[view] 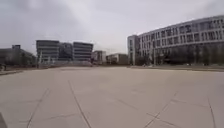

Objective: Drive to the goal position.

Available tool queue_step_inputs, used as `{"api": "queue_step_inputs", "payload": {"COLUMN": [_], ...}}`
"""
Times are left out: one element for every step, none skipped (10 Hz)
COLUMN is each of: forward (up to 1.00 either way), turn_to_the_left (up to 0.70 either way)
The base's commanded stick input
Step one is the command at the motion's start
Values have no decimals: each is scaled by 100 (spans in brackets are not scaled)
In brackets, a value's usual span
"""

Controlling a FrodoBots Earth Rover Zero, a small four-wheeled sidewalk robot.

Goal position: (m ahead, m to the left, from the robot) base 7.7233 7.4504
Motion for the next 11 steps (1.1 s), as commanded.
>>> {"api": "queue_step_inputs", "payload": {"forward": [5,5,5,6,5,5,6,6,6,5,6], "turn_to_the_left": [3,2,1,2,2,2,2,2,2,2,1]}}
